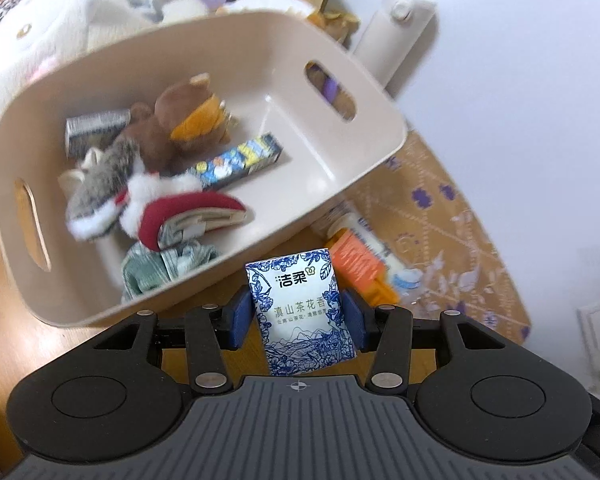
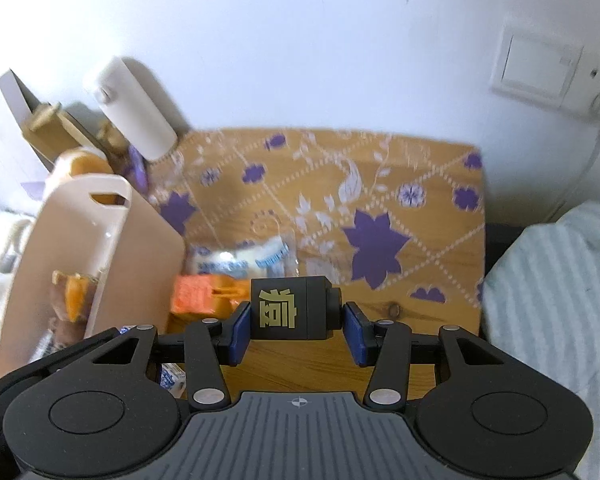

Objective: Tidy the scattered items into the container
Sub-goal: 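Carry black box and tissue pack into the basket and release both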

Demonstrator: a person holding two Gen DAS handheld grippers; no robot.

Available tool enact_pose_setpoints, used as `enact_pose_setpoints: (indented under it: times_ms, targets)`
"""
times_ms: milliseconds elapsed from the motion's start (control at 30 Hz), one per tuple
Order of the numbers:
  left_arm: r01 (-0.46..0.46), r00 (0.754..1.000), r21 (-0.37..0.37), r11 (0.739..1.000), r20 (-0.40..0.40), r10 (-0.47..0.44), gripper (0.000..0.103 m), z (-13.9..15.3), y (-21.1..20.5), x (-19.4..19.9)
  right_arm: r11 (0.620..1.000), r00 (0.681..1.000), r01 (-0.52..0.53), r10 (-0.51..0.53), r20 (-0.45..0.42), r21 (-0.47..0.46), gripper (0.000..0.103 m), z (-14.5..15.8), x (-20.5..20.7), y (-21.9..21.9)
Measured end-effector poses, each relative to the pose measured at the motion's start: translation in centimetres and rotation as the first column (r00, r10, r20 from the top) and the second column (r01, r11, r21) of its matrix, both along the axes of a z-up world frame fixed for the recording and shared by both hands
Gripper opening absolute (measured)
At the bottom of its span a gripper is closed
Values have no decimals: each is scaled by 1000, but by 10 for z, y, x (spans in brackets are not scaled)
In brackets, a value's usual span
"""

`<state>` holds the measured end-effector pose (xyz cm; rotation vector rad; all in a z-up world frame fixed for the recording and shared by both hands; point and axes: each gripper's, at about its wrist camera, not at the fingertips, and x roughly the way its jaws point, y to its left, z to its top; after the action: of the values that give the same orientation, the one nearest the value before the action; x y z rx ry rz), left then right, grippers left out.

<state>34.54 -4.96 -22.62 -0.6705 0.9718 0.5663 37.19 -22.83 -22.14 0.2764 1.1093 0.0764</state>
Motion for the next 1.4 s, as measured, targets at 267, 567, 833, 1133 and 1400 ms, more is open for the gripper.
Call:
enact_pose_setpoints:
  times_ms: [267,567,833,1133,1400]
  targets:
    - [82,991,22,996,103,-83,49,59,18,-12,1000,994,18,-20,105,14,45,58,-19,13]
    - [133,980,34,991,145,-137,49,102,60,-29,999,981,-35,30,192,23,45,105,-30,56]
    - [104,990,15,994,90,-105,49,102,122,-40,993,973,-113,105,207,29,45,116,-25,113]
    - [77,997,-38,996,2,-77,49,74,181,-38,977,969,-210,204,137,30,45,95,-7,176]
    - [100,992,-68,993,-63,-105,49,44,199,-23,972,971,-234,235,35,-17,45,62,9,202]
